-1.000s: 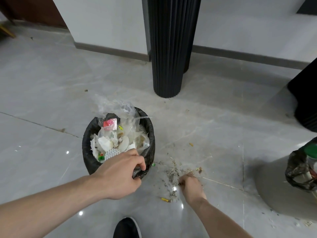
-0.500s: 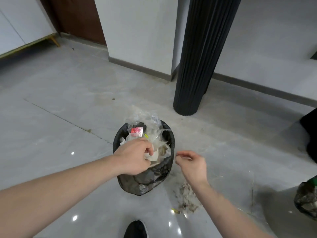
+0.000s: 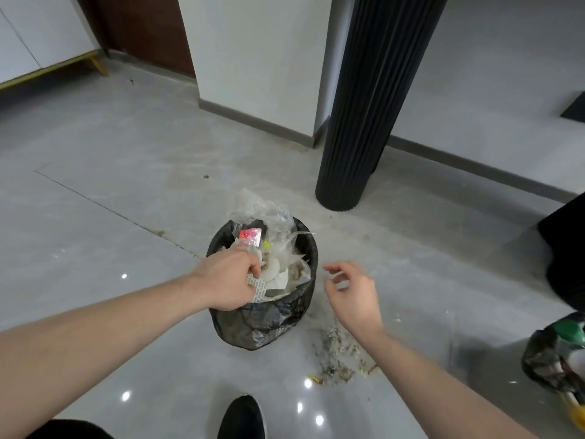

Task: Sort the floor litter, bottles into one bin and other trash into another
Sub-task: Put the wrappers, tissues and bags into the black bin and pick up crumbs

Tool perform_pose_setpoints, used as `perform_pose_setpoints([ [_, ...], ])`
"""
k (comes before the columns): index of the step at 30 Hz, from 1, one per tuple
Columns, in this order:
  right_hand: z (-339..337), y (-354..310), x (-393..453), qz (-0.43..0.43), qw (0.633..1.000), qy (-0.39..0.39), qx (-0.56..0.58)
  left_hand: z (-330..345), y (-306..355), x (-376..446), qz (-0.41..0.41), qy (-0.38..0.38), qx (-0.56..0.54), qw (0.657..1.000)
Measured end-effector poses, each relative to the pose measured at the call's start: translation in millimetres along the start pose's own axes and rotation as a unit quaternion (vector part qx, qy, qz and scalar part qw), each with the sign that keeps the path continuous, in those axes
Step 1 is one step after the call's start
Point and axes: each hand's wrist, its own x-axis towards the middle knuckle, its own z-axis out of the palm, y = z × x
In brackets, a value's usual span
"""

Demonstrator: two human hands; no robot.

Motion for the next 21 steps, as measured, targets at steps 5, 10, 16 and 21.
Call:
perform_pose_setpoints([
  [5, 1, 117, -48, 0.126, 0.968, -0.142, -0.166, 15, 25, 5, 0.043, -0.013, -0.001, 0.999],
  [10, 29, 170, -70, 0.178, 0.918, -0.261, -0.242, 34, 58, 3, 0.102, -0.052, -0.015, 0.993],
  [16, 61, 183, -49, 0.111, 0.918, -0.277, -0.262, 42, 63, 6, 0.104, -0.088, -0.023, 0.99],
  [21, 64, 191, -47, 0.054, 0.915, -0.288, -0.277, 43, 62, 12, 0.085, -0.084, -0.022, 0.993],
])
